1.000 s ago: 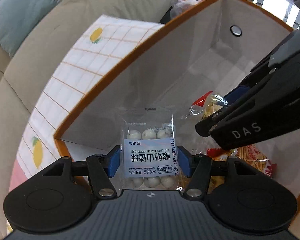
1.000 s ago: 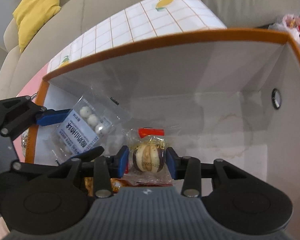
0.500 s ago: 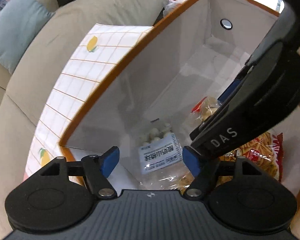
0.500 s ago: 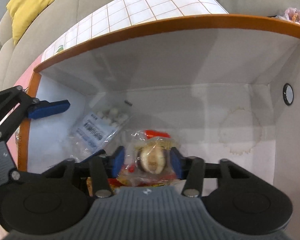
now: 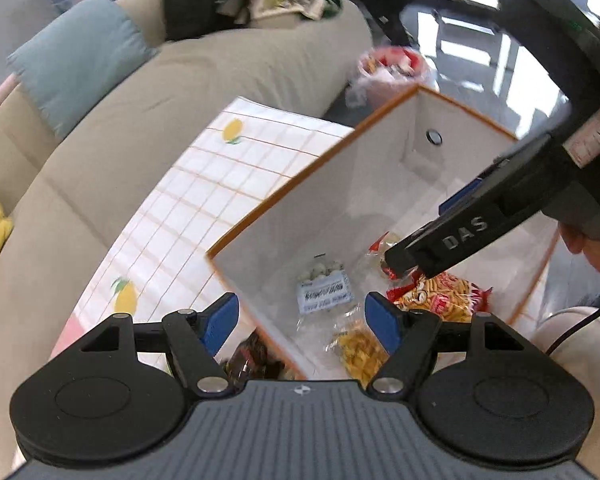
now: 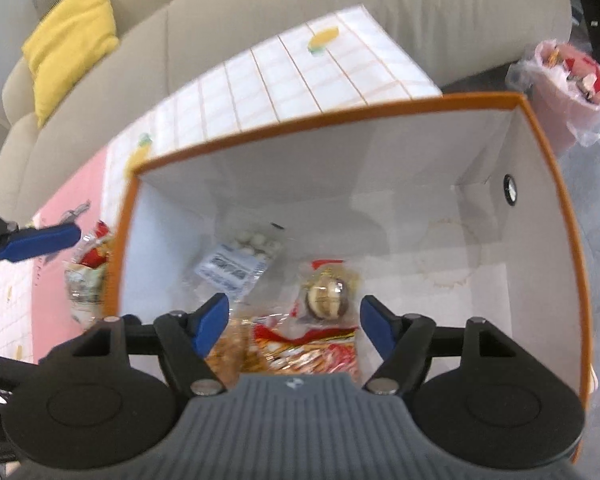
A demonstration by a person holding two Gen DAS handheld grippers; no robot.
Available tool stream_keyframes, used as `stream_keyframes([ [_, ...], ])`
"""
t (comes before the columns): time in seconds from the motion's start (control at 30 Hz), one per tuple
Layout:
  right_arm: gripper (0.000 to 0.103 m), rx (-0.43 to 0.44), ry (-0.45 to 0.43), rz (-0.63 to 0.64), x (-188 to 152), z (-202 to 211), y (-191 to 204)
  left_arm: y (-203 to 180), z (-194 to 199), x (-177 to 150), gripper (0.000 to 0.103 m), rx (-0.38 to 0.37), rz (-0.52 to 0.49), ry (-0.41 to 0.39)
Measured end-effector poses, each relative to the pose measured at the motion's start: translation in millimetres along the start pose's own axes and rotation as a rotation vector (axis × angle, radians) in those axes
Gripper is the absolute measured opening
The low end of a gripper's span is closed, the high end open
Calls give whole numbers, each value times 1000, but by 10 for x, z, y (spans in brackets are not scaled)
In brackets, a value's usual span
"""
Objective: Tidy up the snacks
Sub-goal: 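Withdraw both tools from the box back toward the remaining snacks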
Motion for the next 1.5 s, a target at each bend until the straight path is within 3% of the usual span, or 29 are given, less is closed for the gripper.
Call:
stream_keyframes([
  [0.3, 76, 36, -245, 70, -346, 760, 571, 330, 870, -355, 85, 83, 253, -143],
  [0.47, 76, 70, -339, 63, -633, 990, 883, 389, 1150, -669, 85, 159, 362, -198],
  [0.67, 76, 106, -429, 109, -1060, 1041, 1307, 490, 1374, -1230, 85, 219, 558, -235],
  [0.87, 76, 54, -501, 213, -1447, 984, 1599, 618, 1402, -1780, 85, 234, 760, -246],
  [1.1, 74, 5, -523, 340, -1741, 781, 1826, 692, 1312, -2197, 85, 272, 820, -227],
  [1.37, 49, -25, -461, 466, -1889, 418, 1992, 707, 1129, -2385, 85, 246, 831, -205],
  [1.5, 43, -15, -449, 503, -1867, 281, 2058, 789, 1044, -2449, 84, 234, 861, -196],
])
Point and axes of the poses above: each gripper's, at about its wrist camera, not at the fingertips, and z roughly against the way its jaws point, y to its left, x to its top, the point moved 4 cm from there along -z, roughly the way its jaws point, and after that the axes turned 7 degrees about -y, right-handed, at the moved point
